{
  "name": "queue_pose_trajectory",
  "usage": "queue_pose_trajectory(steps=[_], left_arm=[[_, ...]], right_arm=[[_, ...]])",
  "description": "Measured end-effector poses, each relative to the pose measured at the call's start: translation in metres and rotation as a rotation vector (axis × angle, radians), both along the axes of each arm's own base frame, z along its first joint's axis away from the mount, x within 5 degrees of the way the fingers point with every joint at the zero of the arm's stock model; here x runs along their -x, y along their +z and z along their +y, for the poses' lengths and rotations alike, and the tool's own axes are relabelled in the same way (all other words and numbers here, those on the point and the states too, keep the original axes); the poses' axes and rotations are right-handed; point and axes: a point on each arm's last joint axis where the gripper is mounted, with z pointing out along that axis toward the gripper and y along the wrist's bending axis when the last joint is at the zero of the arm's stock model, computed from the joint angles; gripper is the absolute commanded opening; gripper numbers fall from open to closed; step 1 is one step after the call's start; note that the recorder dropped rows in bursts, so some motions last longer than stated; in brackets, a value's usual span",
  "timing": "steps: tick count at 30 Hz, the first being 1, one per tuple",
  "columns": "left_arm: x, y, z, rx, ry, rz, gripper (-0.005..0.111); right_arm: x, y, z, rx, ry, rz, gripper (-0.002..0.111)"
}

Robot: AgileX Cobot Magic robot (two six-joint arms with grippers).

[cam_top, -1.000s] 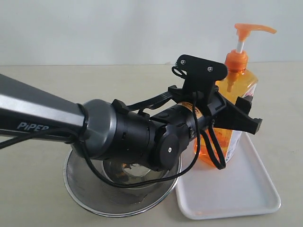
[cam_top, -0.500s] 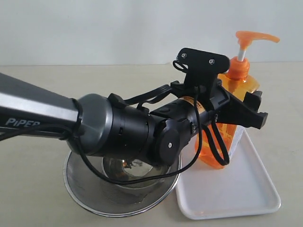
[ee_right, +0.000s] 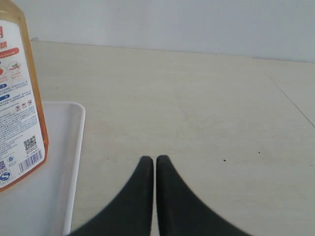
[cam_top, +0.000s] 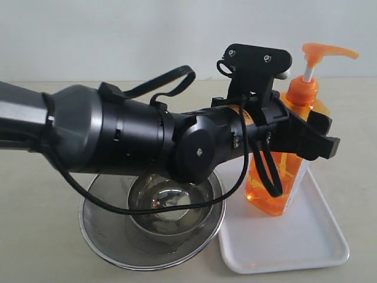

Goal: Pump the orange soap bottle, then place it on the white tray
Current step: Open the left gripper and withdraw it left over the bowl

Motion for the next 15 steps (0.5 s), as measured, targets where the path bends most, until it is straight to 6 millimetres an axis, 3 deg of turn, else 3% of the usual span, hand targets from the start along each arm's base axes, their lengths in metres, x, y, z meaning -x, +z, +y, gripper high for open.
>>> queue_pose_trajectory(steps=[8,15], left_arm=[[0.007,0.024,0.016,-0.077,-0.067,0.089,0.079],[0.004,0.039,0.045,-0.192,-0.116,0.192,0.079]], right_arm=[[0.0,0.0,0.0,0.0,0.0,0.0,0.0],[0.0,0.0,0.0,0.0,0.0,0.0,0.0]])
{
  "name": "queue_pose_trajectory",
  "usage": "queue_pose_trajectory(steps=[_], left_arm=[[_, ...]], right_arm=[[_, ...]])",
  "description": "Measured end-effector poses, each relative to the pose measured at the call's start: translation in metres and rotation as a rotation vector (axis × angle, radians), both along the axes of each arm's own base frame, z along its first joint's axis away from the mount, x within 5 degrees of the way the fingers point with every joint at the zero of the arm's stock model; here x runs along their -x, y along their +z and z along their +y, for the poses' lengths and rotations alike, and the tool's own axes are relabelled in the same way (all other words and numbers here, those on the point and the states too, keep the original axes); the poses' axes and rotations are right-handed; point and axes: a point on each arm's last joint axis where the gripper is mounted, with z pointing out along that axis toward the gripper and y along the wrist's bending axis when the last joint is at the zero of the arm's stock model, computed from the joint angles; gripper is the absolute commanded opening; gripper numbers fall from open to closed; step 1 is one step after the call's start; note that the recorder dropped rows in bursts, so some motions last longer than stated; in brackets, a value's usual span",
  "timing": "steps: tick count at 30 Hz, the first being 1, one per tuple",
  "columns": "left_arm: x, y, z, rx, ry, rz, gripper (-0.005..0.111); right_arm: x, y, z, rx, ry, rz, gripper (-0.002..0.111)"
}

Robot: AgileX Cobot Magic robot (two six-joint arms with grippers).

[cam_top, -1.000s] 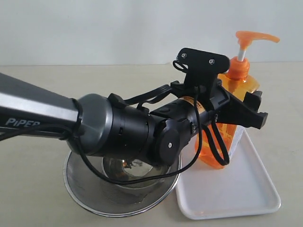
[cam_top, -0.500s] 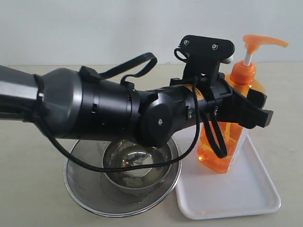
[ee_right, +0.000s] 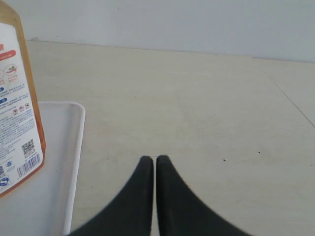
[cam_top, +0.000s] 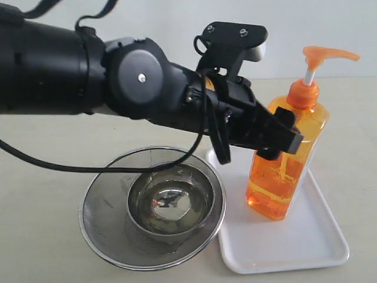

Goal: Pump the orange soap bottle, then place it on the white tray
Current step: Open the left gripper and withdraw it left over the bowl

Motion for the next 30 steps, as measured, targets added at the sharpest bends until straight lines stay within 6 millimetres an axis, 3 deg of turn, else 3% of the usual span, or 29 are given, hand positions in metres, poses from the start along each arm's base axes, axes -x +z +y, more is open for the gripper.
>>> queue_pose_trajectory(steps=[7,14,23,30], left_arm=[[0.007,0.016,0.033,-0.128,-0.062,0.136,0.079],[0.029,0.026,0.051,-0.232,-0.163,0.197,0.079],[0.069,-0.013,0.088,-0.408,-0.255,0.362,0.079],[0.081,-0.005,0.098,-0.263,-0.213,0.278,0.079]], right_arm=[[0.0,0.0,0.0,0.0,0.0,0.0,0.0],[0.0,0.0,0.0,0.0,0.0,0.0,0.0],[0.0,0.0,0.0,0.0,0.0,0.0,0.0],[0.0,0.0,0.0,0.0,0.0,0.0,0.0]])
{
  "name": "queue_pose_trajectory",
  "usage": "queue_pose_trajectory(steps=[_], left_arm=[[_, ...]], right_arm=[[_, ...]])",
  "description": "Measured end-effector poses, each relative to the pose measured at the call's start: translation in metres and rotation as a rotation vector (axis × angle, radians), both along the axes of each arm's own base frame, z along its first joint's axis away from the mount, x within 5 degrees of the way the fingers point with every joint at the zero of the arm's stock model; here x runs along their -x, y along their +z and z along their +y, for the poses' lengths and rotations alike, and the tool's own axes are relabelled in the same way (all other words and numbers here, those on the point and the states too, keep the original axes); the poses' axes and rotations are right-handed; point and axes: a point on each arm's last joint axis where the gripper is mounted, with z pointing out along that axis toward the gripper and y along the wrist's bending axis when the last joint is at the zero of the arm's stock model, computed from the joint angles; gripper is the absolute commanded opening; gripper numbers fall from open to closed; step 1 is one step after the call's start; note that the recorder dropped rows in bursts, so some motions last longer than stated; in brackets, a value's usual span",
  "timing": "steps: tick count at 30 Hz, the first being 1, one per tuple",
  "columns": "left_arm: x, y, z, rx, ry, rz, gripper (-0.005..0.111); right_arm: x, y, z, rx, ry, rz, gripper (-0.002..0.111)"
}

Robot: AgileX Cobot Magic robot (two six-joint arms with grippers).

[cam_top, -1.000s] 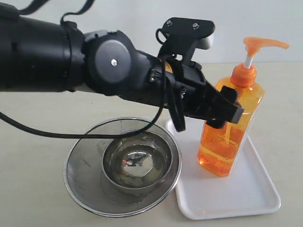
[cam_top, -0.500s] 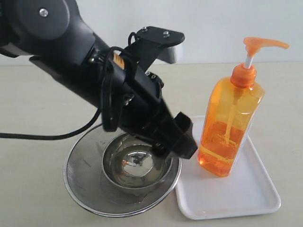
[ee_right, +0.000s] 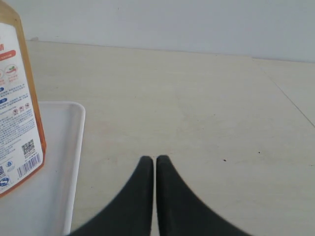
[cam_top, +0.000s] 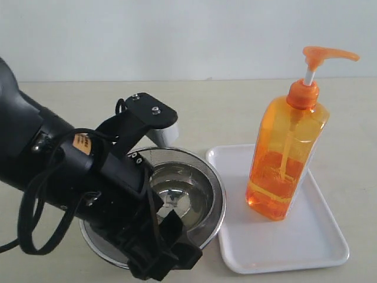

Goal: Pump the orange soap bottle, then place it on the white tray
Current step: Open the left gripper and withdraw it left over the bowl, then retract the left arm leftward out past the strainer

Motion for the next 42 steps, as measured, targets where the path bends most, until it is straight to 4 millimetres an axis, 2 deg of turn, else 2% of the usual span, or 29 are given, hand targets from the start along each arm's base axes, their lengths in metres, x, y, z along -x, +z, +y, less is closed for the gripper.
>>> queue_pose_trajectory(steps=[7,9,12,16,21,28,31,35,38,42], left_arm=[[0.007,-0.011,0.006,0.004,0.042,0.045,0.079],[0.008,-0.013,0.007,0.0,0.048,0.056,0.074],[0.009,-0.014,0.008,0.001,0.053,0.068,0.05],[0.01,-0.014,0.007,0.017,0.069,0.086,0.004],[0.012,-0.01,0.004,0.067,0.039,0.08,0.005],[0.027,0.017,0.007,0.249,-0.064,-0.01,0.005],[0.04,0.032,0.029,0.401,-0.014,-0.193,0.005],[0.051,0.037,0.066,0.497,0.148,-0.42,0.005],[0.061,0.035,0.086,0.518,0.218,-0.497,0.005],[0.066,0.031,0.099,0.522,0.258,-0.537,0.005]], right_arm=[[0.0,0.0,0.0,0.0,0.0,0.0,0.0],[0.0,0.0,0.0,0.0,0.0,0.0,0.0],[0.0,0.0,0.0,0.0,0.0,0.0,0.0],[0.0,0.0,0.0,0.0,0.0,0.0,0.0],[0.0,0.0,0.0,0.0,0.0,0.0,0.0],[0.0,0.0,0.0,0.004,0.0,0.0,0.0],[0.0,0.0,0.0,0.004,0.0,0.0,0.0],[0.0,0.0,0.0,0.004,0.0,0.0,0.0],[0.0,0.0,0.0,0.004,0.0,0.0,0.0],[-0.001,0.003,0.0,0.005,0.005,-0.035,0.0]])
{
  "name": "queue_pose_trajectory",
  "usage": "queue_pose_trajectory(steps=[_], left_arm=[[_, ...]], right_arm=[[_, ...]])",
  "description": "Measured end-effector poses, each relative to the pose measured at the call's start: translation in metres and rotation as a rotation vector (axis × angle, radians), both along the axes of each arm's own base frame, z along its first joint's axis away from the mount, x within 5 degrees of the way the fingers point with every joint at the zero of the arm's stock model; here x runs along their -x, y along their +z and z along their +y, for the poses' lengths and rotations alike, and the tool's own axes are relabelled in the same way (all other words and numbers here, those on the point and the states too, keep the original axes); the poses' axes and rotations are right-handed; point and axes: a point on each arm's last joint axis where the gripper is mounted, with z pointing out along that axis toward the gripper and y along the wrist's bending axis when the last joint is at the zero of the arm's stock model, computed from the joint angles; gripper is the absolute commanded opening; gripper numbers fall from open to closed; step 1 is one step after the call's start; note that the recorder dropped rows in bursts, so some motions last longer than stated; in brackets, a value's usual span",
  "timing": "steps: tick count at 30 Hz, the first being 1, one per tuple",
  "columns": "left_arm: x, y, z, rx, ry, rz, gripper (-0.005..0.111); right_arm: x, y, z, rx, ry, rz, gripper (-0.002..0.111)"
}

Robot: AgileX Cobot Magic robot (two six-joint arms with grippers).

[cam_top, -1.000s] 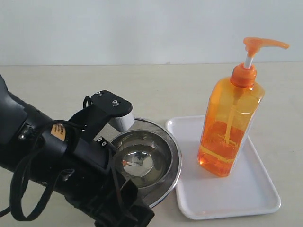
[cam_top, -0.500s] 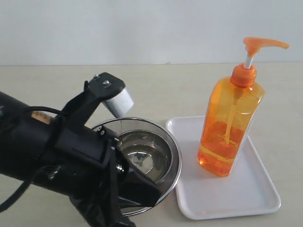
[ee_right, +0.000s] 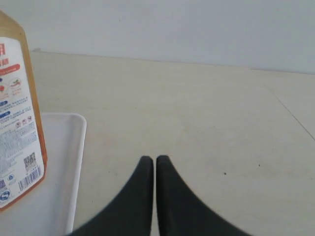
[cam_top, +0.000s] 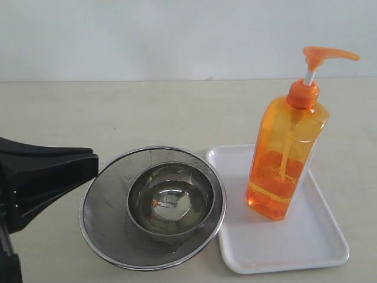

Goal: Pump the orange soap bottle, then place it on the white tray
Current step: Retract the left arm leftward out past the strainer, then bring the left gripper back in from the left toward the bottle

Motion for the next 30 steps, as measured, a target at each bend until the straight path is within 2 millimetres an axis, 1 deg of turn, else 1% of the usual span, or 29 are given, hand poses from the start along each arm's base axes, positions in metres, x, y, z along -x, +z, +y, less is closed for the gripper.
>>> queue_pose_trajectory(steps=[2,4,5,8,9,11,12,14,16,19,20,21,24,25,27,30], left_arm=[[0.0,-0.003,0.007,0.002,0.05,-0.02,0.005],[-0.001,-0.007,0.012,-0.007,0.099,-0.028,0.005],[-0.002,-0.007,0.013,-0.009,0.114,-0.032,0.005],[-0.003,-0.007,0.014,-0.009,0.12,-0.034,0.005],[-0.003,-0.007,0.014,-0.008,0.121,-0.032,0.005],[-0.003,-0.007,0.014,-0.008,0.121,-0.032,0.005],[-0.003,-0.007,0.014,-0.008,0.121,-0.032,0.005],[-0.003,-0.007,0.014,-0.008,0.123,-0.033,0.005],[-0.003,-0.007,0.014,-0.008,0.126,-0.034,0.005],[-0.003,-0.007,0.014,-0.008,0.126,-0.034,0.005],[-0.003,-0.007,0.014,-0.009,0.128,-0.035,0.005],[-0.003,-0.007,0.014,-0.009,0.131,-0.036,0.005],[-0.004,-0.004,0.014,-0.001,0.136,-0.041,0.005],[-0.004,0.0,0.014,0.007,0.136,-0.048,0.005],[-0.005,0.008,0.013,0.023,0.135,-0.068,0.005],[-0.009,0.019,0.009,0.022,0.129,-0.1,0.005]], right_arm=[[-0.001,0.006,0.002,-0.049,0.009,-0.068,0.0],[-0.002,0.015,0.004,-0.19,0.018,-0.18,0.0],[-0.002,0.022,0.005,-0.304,0.02,-0.255,0.0],[-0.001,0.035,0.004,-0.397,0.03,-0.404,0.0],[-0.001,0.037,0.004,-0.396,0.031,-0.42,0.0],[0.0,0.04,0.003,-0.453,0.034,-0.464,0.0],[0.0,0.042,0.003,-0.566,0.033,-0.479,0.0],[0.001,0.043,0.002,-0.677,0.035,-0.496,0.0],[0.003,0.049,0.003,-0.73,0.069,-0.561,0.0],[0.007,0.061,0.008,-0.749,0.19,-0.664,0.0],[0.012,0.069,0.017,-0.714,0.326,-0.707,0.0],[0.016,0.076,0.023,-0.679,0.413,-0.732,0.0],[0.026,0.098,0.038,-0.589,0.619,-0.771,0.0],[0.027,0.105,0.04,-0.581,0.65,-0.771,0.0],[0.022,0.111,0.043,-0.572,0.664,-0.729,0.0],[0.004,0.107,0.044,-0.597,0.616,-0.604,0.0]])
